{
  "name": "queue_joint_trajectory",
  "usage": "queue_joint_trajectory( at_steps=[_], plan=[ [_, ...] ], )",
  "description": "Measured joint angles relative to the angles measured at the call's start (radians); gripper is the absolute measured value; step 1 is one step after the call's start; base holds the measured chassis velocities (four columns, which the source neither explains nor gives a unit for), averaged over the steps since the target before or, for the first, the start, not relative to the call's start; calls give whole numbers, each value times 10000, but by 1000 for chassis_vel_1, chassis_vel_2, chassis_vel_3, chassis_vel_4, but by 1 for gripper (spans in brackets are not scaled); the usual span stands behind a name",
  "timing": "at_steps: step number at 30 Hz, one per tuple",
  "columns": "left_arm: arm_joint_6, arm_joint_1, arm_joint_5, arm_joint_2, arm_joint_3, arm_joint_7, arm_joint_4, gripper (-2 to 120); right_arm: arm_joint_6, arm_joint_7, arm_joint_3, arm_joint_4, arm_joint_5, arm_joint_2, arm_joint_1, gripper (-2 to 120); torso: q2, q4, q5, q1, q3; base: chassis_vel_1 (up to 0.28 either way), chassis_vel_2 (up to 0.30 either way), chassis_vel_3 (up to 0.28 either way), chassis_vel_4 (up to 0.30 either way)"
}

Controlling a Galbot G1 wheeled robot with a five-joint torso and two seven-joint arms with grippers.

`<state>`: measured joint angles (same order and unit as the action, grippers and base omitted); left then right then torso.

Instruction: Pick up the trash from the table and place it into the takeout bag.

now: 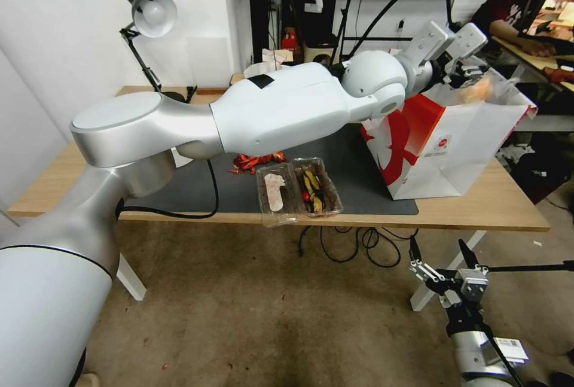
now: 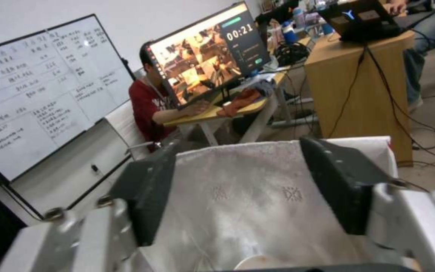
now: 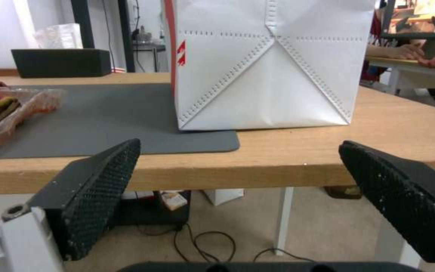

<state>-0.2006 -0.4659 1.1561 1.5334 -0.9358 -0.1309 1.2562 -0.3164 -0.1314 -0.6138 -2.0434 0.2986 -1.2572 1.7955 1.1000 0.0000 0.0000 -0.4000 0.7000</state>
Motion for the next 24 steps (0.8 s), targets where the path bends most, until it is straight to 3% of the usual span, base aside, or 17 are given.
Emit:
queue_joint_trajectory(
  at_steps=[6, 10, 13, 15, 16, 18, 21, 24],
  plan=[
    [14, 35, 91, 105, 414, -522, 26, 93, -5, 0, -15, -56, 74, 79, 71, 100, 0, 0, 1, 0, 0, 0, 0, 0, 0],
    [31, 213, 26, -18, 914, -698, 258, 99, -5, 0, -27, -186, 100, 93, 99, 100, 0, -3, 1, 0, 0, 0, 0, 0, 0],
    [190, 645, -170, -648, 1697, -1398, 1019, 100, 29, 0, -27, -334, 117, 118, 105, 100, 0, -2, -1, 0, 0, 0, 0, 0, 0],
    [193, 699, -214, -771, 1767, -1515, 1149, 100, 31, 0, -26, -342, 120, 124, 105, 100, 0, -2, -1, 0, 0, 0, 0, 0, 0],
    [151, 978, -499, -1375, 2056, -1892, 1723, 100, 40, -1, -25, -359, 133, 152, 100, 100, 0, 0, -2, 0, 0, 0, 0, 0, 0],
    [116, 1121, -637, -1663, 2193, -1972, 1972, 100, 48, -2, -21, -360, 139, 168, 91, 100, 0, 1, -3, 0, 0, 0, 0, 0, 0],
    [70, 1870, -1005, -2921, 2796, -2105, 2978, 100, 121, -4, 57, -361, 143, 216, 17, 100, 0, 6, -6, -1, 0, 0, 0, 0, 0],
    [75, 2244, -1176, -3456, 3058, -2097, 3448, 100, 147, -5, 99, -372, 136, 217, 4, 100, 0, 5, -7, 0, 0, 0, 0, 0, 0]
  ],
)
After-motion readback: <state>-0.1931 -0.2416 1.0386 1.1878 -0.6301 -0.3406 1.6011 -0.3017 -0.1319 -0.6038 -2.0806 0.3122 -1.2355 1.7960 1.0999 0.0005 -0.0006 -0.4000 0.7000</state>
